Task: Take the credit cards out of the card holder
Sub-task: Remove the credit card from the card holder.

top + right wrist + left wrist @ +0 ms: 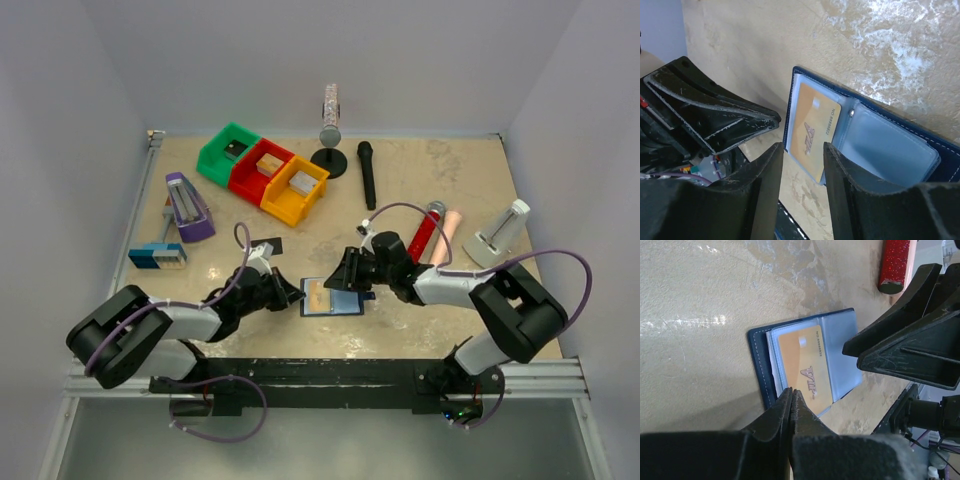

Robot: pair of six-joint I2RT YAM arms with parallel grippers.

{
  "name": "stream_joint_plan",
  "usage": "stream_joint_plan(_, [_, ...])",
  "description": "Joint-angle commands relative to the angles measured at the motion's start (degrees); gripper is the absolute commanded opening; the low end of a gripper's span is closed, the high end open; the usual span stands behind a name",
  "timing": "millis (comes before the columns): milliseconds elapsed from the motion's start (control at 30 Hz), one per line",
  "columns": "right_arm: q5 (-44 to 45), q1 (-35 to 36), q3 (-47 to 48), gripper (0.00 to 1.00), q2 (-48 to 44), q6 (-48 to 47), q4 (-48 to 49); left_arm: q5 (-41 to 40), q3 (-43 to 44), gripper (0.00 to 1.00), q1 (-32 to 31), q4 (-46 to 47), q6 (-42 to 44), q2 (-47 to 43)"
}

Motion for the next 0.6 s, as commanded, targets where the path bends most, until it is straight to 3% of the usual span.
stream_joint_plan(0, [-4.54, -0.51, -0.66, 0.43, 1.91, 1.98, 8.44, 0.32, 2.15, 0.00, 0.26, 3.41, 0.09, 1.82])
stream_joint_plan(567, [-7.36, -1.57, -1.54, 0.43, 7.09, 1.89, 10.99, -0.21, 2.86, 0.00, 0.17, 4.20, -1.22, 6.12])
